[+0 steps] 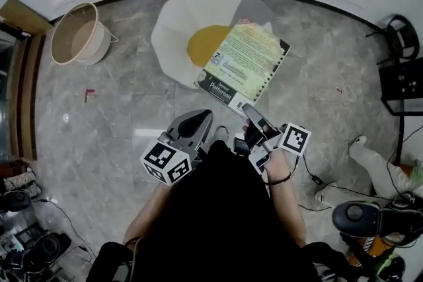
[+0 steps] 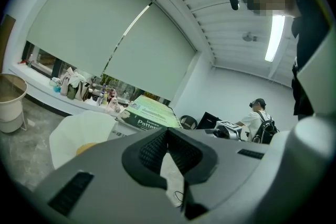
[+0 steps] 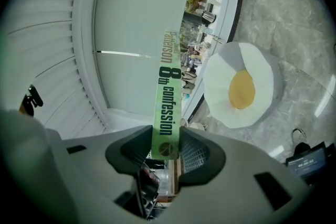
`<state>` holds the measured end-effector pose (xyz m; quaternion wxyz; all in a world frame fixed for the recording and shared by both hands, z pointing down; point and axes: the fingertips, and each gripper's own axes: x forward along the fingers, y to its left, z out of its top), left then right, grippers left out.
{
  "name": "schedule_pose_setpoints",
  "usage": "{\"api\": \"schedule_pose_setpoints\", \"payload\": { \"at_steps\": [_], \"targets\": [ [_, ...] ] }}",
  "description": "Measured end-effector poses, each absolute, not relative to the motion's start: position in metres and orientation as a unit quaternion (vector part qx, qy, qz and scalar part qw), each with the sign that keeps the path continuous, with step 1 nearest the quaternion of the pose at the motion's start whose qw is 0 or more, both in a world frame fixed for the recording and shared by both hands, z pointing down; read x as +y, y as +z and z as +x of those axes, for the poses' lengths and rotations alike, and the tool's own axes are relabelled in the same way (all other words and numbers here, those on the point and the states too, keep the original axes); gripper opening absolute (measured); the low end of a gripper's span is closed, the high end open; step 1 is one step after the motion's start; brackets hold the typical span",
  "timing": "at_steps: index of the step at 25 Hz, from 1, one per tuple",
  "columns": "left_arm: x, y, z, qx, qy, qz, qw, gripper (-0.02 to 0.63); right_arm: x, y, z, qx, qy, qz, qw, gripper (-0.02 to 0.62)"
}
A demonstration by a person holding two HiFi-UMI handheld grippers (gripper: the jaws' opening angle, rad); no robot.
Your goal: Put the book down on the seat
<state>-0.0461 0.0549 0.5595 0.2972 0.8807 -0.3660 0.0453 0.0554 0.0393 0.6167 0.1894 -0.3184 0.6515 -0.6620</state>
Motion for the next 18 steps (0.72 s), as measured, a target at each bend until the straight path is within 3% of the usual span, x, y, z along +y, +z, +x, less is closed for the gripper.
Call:
{"api": "schedule_pose_setpoints", "payload": {
  "at_steps": [8,18],
  "targets": [
    [0.055,0.563,-0.059,-0.359,0.059,0.862,0.353,0.012,0.038,0.613,0.055,0.608,-0.694,-0.351,0.159,0.170],
    [0.048,0.563,-0.055,-0.362,0.062,0.867,0.338,0.012,0.039,0.611,0.054,0.607,-0.696,-0.349,0.161,0.170]
  ]
}}
